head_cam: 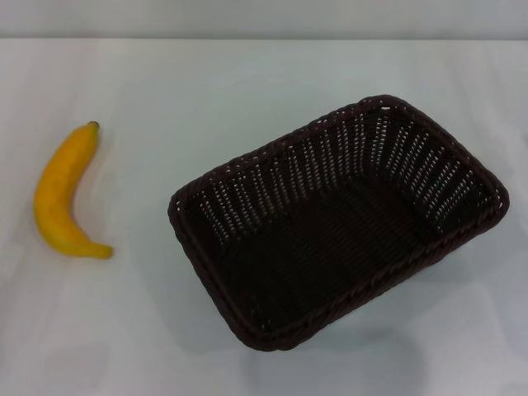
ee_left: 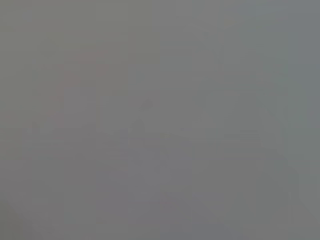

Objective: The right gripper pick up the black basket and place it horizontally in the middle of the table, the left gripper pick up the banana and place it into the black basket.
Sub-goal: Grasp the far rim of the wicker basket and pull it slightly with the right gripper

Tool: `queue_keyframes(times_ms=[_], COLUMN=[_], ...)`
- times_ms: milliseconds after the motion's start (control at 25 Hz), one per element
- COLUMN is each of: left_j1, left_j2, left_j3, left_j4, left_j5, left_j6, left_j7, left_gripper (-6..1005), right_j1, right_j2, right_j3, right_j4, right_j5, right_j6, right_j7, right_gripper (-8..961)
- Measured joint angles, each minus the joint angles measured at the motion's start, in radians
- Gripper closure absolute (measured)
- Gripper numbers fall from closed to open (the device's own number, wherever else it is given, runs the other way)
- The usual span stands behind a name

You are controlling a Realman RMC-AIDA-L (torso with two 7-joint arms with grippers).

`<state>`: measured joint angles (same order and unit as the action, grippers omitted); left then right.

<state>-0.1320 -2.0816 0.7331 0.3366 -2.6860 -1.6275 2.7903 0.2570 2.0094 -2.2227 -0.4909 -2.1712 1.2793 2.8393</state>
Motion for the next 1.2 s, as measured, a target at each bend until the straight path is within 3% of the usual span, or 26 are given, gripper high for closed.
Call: queue_keyframes(times_ms=[520,760,920,1200], left_j1=[0.0,0.0,0.0,-0.001], left_j2=[0.0,0.0,0.0,0.0], left_j3=[0.0,0.0,0.0,-0.002], left_j4=[0.0,-0.001,0.0,0.002], left_j5=[0.0,0.0,-0.001,-0.006], left_j6=[0.0,0.0,0.001,0.003], left_j7=[0.0,0.0,0.0,-0.009], left_gripper=[161,161,161,161], right_j1=[-0.001,0.002,0.02,0.035], right_j2=[0.0,-0.005,-0.03,-0.104], right_j3=[0.0,0.008,0.027,0.174], right_j4=[-0.002,-0.07,-0.145,-0.347], right_j5=[-0.003,-0.004,-0.006,-0.025], right_j6=[0.001,-0.033,-0.147,-0.535], right_j7=[0.0,0.0,0.0,-0.007], right_gripper=[186,186,186,186])
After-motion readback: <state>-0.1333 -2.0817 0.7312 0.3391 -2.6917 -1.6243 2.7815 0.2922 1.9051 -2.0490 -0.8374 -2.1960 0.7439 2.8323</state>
